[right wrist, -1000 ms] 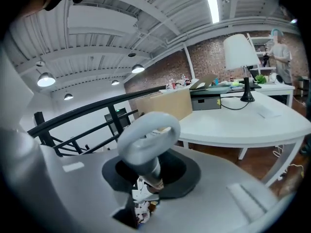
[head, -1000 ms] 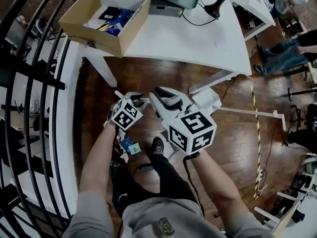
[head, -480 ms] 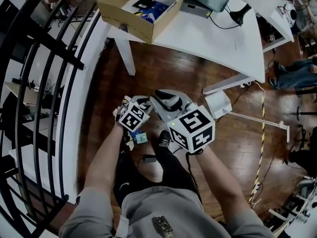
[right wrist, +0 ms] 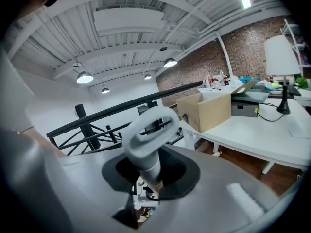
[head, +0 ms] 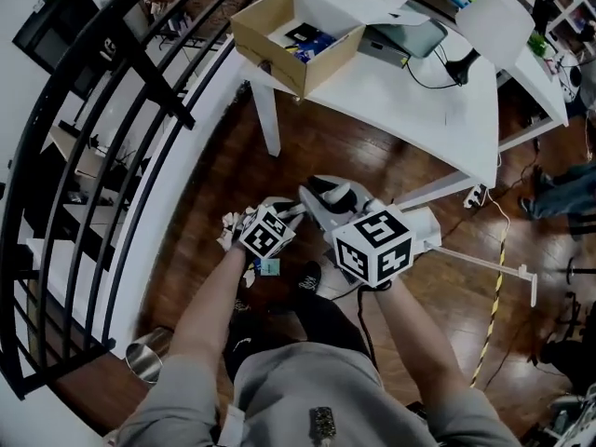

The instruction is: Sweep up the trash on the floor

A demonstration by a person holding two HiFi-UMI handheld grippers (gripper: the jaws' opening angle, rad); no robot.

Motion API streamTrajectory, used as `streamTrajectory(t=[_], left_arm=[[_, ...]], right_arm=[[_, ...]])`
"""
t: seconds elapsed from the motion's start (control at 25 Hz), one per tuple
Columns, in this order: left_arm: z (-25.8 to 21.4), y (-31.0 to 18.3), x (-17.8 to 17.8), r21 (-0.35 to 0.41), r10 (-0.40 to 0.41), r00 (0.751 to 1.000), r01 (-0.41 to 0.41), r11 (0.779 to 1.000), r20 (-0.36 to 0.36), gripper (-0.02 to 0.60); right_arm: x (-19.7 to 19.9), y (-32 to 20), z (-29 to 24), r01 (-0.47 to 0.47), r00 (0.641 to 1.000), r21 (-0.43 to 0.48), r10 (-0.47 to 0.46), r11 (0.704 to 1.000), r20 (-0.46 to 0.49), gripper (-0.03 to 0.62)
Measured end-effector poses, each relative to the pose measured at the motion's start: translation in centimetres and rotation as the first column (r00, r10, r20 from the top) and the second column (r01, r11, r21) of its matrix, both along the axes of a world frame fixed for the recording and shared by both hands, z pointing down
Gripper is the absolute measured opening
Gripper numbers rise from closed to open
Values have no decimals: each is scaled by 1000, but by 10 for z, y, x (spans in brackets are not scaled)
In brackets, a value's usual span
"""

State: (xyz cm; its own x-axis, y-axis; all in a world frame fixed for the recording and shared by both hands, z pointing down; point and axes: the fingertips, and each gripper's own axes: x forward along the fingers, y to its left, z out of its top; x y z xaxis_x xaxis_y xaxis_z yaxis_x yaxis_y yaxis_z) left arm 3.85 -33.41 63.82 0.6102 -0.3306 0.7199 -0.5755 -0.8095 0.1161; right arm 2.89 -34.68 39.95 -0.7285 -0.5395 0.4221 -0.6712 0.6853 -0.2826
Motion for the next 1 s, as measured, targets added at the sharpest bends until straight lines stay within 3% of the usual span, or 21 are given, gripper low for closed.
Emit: streamTrajectory(t=[0.2,0.4,0.56,0.68,0.76,0.8,0.92,0.96,1.0], left_arm=[[-49,38,-21,38,-86,996,87,996,-25,117],[-84,88,-57,109,-184,980,192,975,-77,123],[-112,146,-90,116,-246,958,264,958,-146,241],[-138,177,-129,129,-313,932,338,932,-183,252],[-164,196,-154,154,-396,889,435,887,-232,251],[-180,209,-163,157,-445,853,496,854,-271,250],[-234,244,-188,117,-570,695,673,730,-438,193],[-252,250,-197,117,-589,649,714,691,-481,171],[-268,255,-206,129,-599,619,742,658,-509,131]], right_arm=[[-21,42,-51,63,997,68,-65,996,34,64],[-47,91,-87,90,991,132,-101,987,85,61],[-70,126,-98,74,990,155,-92,985,111,60],[-99,136,-97,82,990,155,-98,984,102,60],[-110,150,-95,102,990,156,-115,983,82,60],[-108,163,-94,111,990,155,-123,982,71,60],[-100,195,-96,135,989,157,-143,978,41,60],[-99,200,-98,143,988,162,-150,976,34,60],[-99,204,-102,149,987,169,-157,974,29,60]])
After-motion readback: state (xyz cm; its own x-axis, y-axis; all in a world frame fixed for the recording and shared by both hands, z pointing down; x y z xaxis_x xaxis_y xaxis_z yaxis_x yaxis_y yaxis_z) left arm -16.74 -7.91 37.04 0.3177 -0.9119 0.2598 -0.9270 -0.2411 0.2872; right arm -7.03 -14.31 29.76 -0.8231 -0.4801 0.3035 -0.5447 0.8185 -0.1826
